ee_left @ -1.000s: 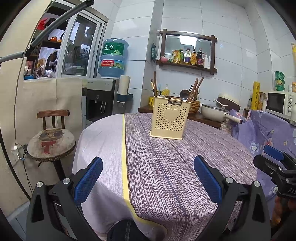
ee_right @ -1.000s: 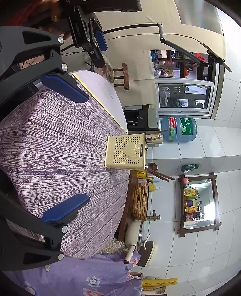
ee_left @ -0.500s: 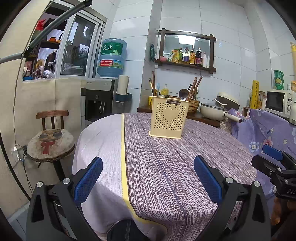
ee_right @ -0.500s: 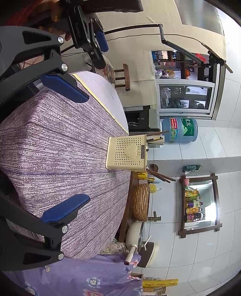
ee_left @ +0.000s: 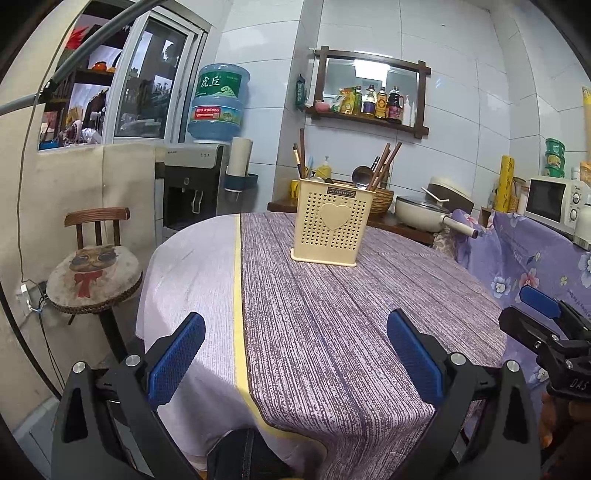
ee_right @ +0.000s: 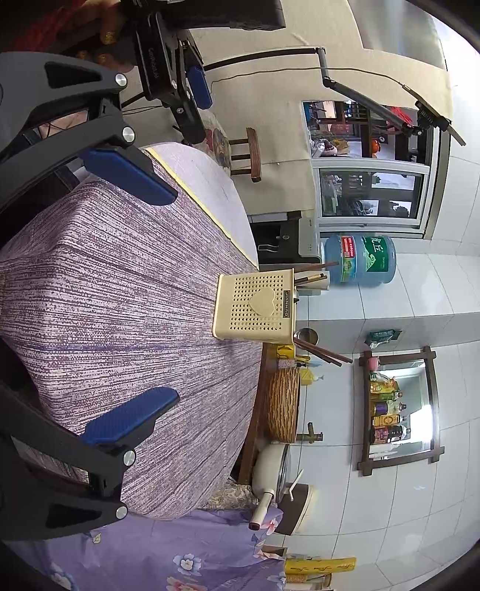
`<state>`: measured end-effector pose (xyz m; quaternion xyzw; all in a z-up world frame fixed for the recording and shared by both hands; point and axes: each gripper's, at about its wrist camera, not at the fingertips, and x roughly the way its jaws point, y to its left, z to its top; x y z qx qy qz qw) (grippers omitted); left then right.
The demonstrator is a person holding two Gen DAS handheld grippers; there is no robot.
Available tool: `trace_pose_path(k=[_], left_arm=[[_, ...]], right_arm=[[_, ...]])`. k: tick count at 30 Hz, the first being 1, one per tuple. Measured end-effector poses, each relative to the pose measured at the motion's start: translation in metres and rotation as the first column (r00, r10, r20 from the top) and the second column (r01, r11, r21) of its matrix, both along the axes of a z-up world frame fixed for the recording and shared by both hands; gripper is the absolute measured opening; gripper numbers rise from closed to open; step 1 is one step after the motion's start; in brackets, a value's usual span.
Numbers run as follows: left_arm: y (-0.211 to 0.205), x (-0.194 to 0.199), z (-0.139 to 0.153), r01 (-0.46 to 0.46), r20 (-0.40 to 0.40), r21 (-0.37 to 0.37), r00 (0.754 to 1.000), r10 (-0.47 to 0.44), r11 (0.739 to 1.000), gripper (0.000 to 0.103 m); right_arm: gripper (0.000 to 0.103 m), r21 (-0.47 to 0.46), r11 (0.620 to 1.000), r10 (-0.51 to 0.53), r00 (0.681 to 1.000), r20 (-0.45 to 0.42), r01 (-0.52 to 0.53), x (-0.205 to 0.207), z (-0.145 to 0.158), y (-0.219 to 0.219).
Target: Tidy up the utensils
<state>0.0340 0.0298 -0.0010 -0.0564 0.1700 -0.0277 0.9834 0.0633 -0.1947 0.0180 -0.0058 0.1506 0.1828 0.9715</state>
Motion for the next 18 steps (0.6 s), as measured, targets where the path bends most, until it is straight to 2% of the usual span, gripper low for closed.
trace_pose_path(k=[18], left_arm=[[0.0074,0.0047,0.0021,-0.016,-0.014,-0.004,1.000,0.016,1.000,0.098]], right_arm=[[0.097,0.000,1.000,0.007,1.000,-0.012,-0.007,0.0021,-0.0017,0.0023]])
